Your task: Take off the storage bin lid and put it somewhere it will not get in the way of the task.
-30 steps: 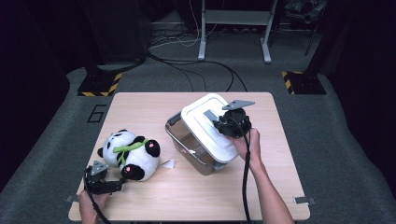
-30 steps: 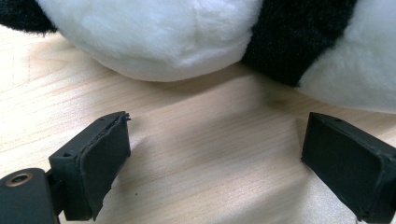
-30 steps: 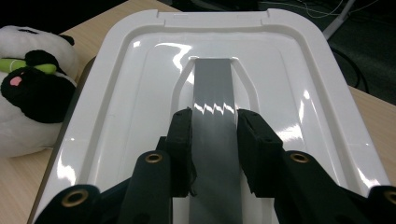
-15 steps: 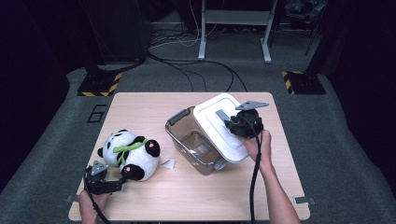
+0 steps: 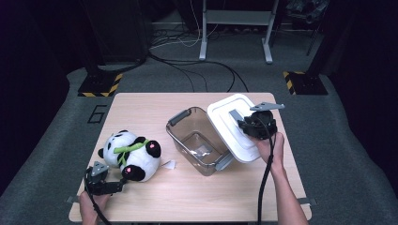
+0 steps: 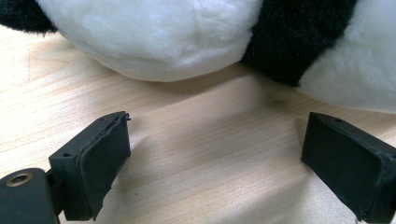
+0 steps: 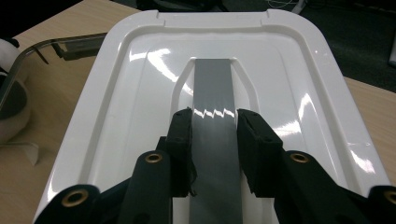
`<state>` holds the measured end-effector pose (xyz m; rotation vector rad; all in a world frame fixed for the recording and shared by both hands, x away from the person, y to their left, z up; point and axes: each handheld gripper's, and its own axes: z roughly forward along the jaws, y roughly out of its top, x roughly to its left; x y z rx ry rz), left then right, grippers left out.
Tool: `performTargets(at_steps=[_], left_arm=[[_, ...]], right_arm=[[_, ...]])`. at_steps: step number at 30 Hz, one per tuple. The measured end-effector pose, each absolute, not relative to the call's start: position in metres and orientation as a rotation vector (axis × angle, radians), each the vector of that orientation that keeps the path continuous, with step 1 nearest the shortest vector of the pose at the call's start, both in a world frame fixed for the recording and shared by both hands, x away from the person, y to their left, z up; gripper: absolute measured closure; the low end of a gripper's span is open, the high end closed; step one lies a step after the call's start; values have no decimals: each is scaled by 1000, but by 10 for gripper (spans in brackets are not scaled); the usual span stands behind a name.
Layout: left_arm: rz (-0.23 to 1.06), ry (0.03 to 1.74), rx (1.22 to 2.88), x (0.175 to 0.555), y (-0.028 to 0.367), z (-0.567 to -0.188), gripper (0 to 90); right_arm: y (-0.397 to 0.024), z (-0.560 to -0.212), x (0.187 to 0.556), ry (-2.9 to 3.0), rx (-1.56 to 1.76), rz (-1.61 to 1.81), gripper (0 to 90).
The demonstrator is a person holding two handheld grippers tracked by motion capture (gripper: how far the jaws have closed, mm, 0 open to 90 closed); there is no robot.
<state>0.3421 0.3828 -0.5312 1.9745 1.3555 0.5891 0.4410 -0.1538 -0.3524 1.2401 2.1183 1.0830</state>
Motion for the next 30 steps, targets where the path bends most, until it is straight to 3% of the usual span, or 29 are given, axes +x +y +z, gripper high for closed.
performTargets(at_steps=[30], left_arm=[[592,1354,1973,342,383,-531,74]], right_arm=[[-207,-391,454,1943,1496,981,668]])
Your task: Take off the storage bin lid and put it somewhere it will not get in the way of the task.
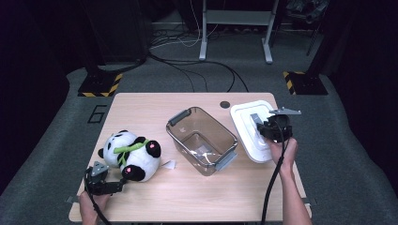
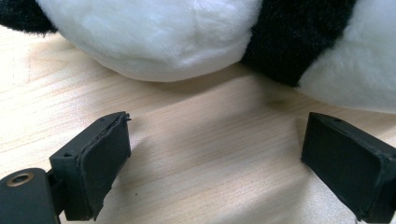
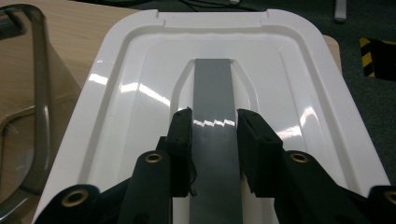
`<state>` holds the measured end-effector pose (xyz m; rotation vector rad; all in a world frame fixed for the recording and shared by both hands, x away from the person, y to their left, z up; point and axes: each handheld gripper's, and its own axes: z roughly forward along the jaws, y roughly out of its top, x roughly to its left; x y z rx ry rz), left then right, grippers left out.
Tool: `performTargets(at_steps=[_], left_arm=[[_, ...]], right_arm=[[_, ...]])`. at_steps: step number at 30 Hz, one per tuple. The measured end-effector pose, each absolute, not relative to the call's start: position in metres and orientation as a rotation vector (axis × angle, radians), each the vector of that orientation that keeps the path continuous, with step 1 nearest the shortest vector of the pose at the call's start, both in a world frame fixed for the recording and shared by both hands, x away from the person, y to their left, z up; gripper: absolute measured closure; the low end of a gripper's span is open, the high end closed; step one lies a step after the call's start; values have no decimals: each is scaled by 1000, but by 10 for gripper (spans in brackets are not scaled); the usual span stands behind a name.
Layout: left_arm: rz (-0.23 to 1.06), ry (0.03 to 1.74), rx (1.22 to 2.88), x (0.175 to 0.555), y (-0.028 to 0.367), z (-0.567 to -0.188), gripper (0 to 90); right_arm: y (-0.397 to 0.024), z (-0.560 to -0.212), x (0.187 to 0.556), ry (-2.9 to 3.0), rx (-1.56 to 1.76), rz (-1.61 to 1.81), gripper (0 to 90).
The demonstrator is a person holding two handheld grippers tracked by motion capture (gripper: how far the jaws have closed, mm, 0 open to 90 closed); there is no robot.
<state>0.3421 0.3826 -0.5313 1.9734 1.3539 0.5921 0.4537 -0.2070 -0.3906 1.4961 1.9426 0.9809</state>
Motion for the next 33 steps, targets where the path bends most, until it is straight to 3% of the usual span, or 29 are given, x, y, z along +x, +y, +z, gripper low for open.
performTargets(at_steps=[33], left_arm=[[592,1353,1973,342,383,-531,75]], right_arm=[[-227,-459,475,1840,1694,855,667]])
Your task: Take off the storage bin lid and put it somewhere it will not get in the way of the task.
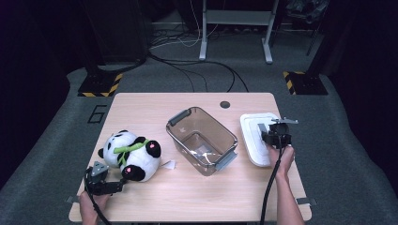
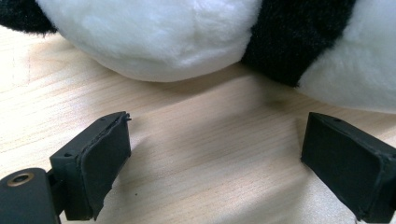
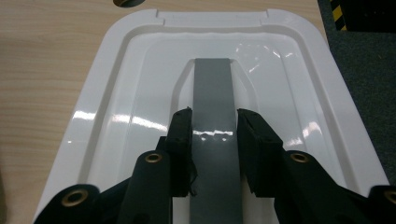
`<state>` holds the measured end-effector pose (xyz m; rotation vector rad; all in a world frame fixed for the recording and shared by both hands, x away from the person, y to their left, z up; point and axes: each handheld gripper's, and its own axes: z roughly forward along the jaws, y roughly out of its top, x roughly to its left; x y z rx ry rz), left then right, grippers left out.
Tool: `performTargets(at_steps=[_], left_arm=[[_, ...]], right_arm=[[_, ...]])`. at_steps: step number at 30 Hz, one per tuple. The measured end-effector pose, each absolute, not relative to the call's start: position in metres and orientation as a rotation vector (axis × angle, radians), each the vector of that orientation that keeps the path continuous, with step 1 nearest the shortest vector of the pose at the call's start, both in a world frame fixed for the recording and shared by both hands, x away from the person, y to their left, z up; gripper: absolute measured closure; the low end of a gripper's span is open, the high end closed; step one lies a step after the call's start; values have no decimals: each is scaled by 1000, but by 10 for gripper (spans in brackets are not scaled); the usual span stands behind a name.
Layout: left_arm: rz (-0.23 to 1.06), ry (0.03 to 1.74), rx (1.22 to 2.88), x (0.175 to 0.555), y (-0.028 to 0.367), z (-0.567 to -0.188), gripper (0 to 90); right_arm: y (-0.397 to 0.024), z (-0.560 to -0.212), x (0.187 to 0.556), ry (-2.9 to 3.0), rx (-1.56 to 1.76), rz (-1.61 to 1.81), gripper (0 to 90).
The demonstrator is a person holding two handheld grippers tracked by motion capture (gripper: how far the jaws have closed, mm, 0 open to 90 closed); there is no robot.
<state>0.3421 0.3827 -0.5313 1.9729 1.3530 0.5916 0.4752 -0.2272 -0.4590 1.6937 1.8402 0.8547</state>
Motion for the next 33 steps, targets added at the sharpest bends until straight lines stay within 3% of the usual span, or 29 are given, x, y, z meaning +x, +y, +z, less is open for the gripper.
performTargets(at_steps=[30,32,33], left_arm=[[589,1353,1974,342,383,-531,74],[590,1354,1974,342,383,-531,75],[590,1353,1974,342,383,-531,74]], right_arm=[[-229,-502,501,1804,1797,815,661],[-229,-502,501,1805,1800,823,620],[-229,-501,500,1801,1807,829,546]])
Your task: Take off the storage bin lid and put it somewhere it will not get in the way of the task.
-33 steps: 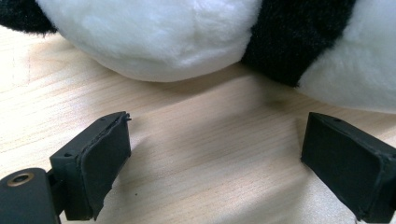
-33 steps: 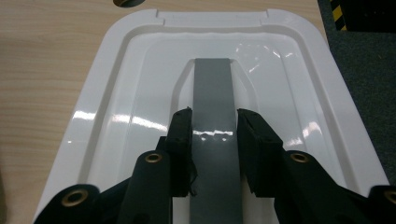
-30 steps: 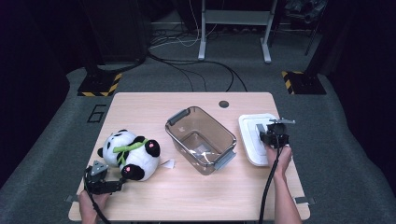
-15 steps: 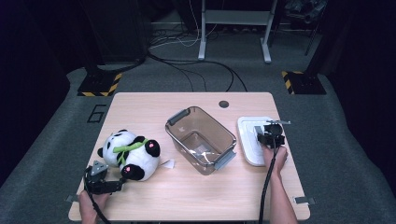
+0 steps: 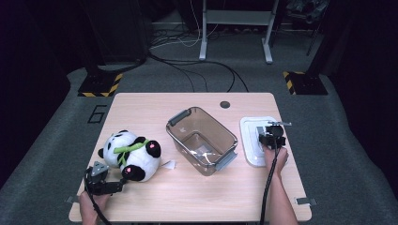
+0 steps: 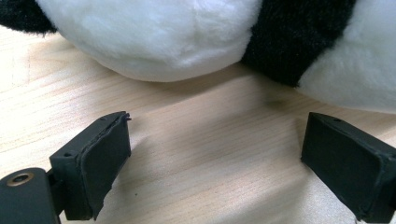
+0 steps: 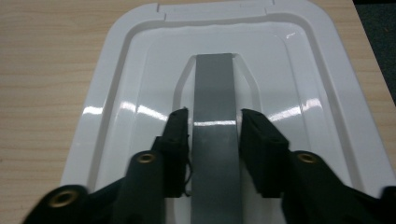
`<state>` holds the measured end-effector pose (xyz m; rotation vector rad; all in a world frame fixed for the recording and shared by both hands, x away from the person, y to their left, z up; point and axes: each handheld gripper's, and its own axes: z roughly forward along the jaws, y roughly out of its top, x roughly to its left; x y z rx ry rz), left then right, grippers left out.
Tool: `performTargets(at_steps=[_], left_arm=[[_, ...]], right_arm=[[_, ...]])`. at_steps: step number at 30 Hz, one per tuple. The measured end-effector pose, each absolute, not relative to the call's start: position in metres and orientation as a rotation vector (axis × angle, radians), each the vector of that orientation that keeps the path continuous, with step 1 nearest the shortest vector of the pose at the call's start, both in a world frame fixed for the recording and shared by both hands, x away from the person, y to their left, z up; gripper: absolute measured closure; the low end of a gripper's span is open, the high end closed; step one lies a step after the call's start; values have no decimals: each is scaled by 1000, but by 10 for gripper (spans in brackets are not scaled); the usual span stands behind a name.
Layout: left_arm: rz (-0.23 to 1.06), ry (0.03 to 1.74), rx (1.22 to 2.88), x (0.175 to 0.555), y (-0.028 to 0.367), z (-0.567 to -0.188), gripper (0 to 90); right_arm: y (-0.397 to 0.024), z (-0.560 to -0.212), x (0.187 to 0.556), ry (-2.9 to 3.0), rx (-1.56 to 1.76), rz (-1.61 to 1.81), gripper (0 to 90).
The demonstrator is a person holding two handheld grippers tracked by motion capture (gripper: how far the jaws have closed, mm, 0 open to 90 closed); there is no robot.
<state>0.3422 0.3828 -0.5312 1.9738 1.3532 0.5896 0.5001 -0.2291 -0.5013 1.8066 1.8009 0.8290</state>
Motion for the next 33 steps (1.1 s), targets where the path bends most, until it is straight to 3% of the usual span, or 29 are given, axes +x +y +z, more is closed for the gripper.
performTargets(at_steps=[5,8,18,33], left_arm=[[591,1353,1974,342,383,-531,75],[591,1353,1973,342,383,-531,75],[591,1353,1973,342,383,-531,75],[594,1352,1974,342,383,-531,75]], right_arm=[[-230,-494,492,1820,1798,863,273],[-229,-487,482,1842,1746,883,162],[-218,-471,444,1932,1606,965,36],[-181,-476,390,2014,1449,1032,0]])
